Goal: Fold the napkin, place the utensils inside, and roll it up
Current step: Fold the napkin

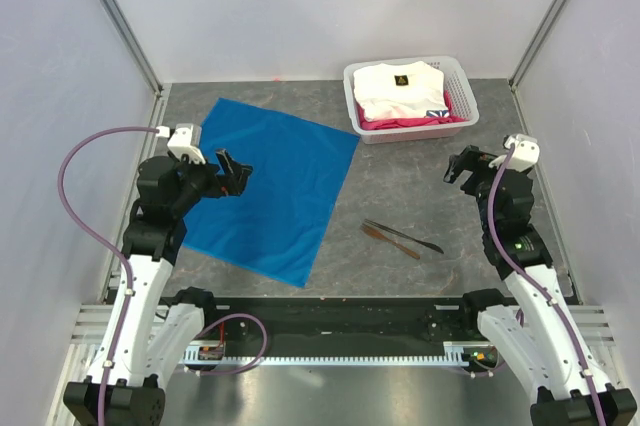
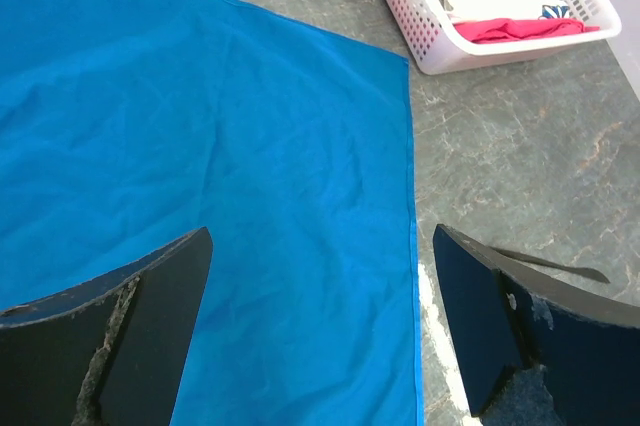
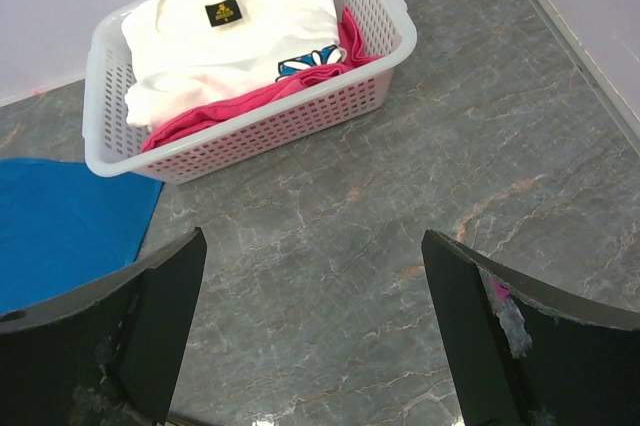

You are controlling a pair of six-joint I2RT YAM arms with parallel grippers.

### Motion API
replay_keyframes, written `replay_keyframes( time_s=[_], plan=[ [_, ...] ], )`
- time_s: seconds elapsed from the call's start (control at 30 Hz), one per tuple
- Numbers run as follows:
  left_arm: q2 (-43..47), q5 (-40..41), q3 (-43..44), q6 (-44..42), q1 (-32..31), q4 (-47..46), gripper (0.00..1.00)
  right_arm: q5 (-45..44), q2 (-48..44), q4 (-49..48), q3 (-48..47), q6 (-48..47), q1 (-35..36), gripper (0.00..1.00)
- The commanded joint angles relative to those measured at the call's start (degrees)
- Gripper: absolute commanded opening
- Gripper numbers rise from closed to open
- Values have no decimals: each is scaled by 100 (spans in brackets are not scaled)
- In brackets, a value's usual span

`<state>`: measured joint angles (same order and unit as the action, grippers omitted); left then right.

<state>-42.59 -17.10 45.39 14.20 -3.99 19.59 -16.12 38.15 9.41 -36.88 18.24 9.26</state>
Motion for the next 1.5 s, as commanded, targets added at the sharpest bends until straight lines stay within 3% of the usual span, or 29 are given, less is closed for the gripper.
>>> replay_keyframes(
  time_s=[0.0,0.33,0.57,0.83,0.97,1.13,1.33,1.47],
  plan=[
    [-13,-224,85,-180,3,-202,100,-5,43,-176,-117,48,-3,98],
    [14,-267,-3,-259,3,-193,99,144,280,17,-275,31,6,98],
    [-161,-514,-83,-347,-268,-132,89,83,859,614,-636,180,6,98],
    [-742,1076,-301,776,-2357,203,80,540,1449,738,-522,400,15,97],
    [-1067,911,-978,1216,-3229,-489,70,540,1564,755,-451,321,6,97],
    [-1558,1648,-1357,1559,-4520,-360,64,636,1476,764,-399,312,15,98],
    [-1849,2184,-1638,1999,-5304,-325,49,645,1371,755,-355,312,6,98],
    [-2304,2316,-1559,1938,-5761,-325,47,654,1397,755,-381,312,6,98]
  ],
)
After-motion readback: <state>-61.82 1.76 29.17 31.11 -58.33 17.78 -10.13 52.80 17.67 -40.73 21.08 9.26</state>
